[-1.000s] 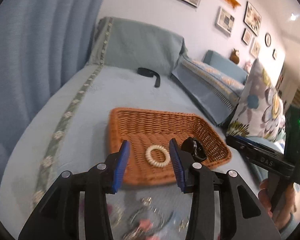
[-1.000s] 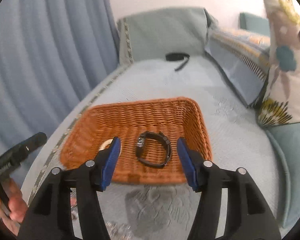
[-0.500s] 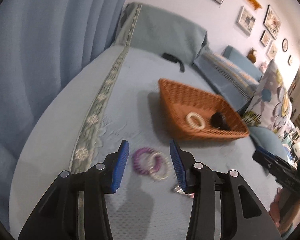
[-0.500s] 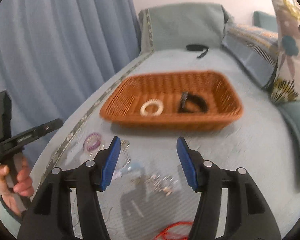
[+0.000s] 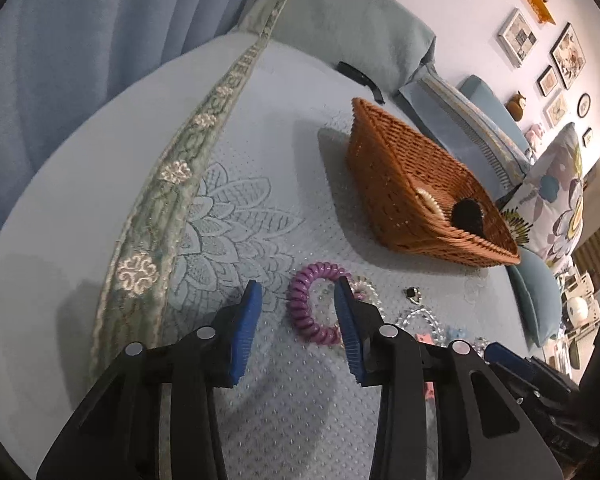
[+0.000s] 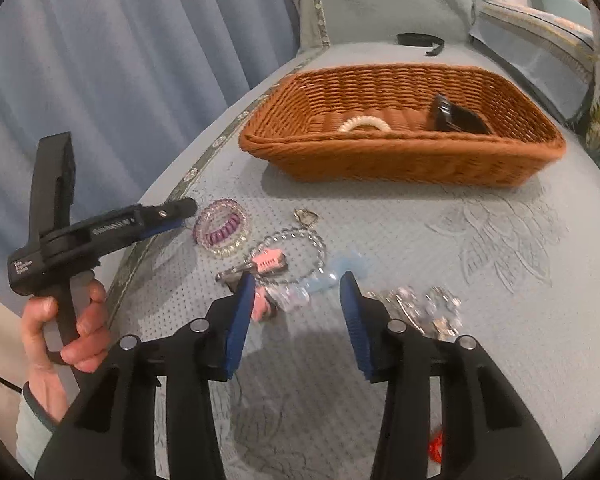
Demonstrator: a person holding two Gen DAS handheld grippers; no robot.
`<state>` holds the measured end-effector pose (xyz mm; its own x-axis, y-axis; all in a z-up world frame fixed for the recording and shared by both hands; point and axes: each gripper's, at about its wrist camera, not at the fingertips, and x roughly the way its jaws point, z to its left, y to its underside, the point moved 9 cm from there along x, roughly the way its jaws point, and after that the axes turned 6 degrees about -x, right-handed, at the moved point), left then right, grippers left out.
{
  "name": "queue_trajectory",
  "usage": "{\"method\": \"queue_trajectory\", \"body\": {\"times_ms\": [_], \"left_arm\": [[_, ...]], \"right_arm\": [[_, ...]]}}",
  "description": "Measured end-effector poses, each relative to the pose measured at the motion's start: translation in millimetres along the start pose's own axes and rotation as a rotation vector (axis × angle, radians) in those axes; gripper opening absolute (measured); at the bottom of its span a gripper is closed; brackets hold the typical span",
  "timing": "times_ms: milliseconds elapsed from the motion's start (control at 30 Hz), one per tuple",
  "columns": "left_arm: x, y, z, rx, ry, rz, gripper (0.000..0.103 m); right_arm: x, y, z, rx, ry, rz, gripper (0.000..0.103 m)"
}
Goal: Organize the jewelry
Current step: 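Grasp the purple coil hair tie with the left tool while the right tool grasps the blue hair clip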
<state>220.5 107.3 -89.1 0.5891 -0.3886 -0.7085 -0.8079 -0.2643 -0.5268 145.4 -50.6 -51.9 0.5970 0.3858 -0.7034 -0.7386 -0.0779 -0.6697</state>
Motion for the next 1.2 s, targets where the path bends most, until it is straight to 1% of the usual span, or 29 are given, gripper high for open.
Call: {"method": "queue_trajectory", "body": {"times_ms": [133,233,267,300,367,433,467,500,600,633,733,833,967,1067,1133,1200], "left_arm": [[10,3,-1,0.031,-0.015,0.021,0.034],[11,2,0,0.026,-0.001,0.027,0.032],[12,2,0,0.024,-0.001,0.029,0.03],[13,2,1,0.022,-0.004,0.03,0.026],[15,1,2,0.027,-0.018,0.03,0.022],[16,3,-1,0.054,-0.032,0.028,0.021],[17,4,-4,0.07,-0.042,0.029,0.019],[18,7,-8,0.095,-0.055,0.034,0.011],[17,11,-14,0.128,-0.088,0.033,0.009],[16,13,-15,0.124,-0.086,0.034,0.009],[5,23,-15,0.108,-0.09,0.033,0.009],[-12,31,-8,0.092,-0.134,0.016,0.009],[-35,43,9,0.022,-0.156,0.004,0.009],[-44,40,19,-0.009,-0.162,-0.001,0.009],[-46,38,24,-0.021,-0.148,-0.001,0.009],[-45,38,27,-0.027,-0.155,0.007,0.009]], "right_arm": [[19,-15,11,-0.052,-0.002,0.019,0.033],[35,-25,23,-0.106,0.0,0.031,0.031],[39,-27,24,-0.113,0.006,0.037,0.028],[42,-28,23,-0.118,0.014,0.043,0.027],[38,-28,17,-0.109,0.017,0.036,0.027],[29,-24,5,-0.079,0.015,0.029,0.027],[24,-21,1,-0.069,0.015,0.028,0.027],[19,-16,-6,-0.054,0.019,0.031,0.027],[6,0,-19,-0.017,0.02,0.05,0.027],[1,8,-22,-0.004,0.011,0.06,0.027],[-4,18,-23,0.021,-0.008,0.08,0.027],[-7,22,-25,0.066,-0.011,0.092,0.027],[-8,23,-29,0.13,-0.043,0.1,0.027],[1,16,-32,0.192,-0.071,0.103,0.027],[11,13,-34,0.244,-0.089,0.119,0.027],[22,10,-38,0.307,-0.11,0.122,0.027]]}}
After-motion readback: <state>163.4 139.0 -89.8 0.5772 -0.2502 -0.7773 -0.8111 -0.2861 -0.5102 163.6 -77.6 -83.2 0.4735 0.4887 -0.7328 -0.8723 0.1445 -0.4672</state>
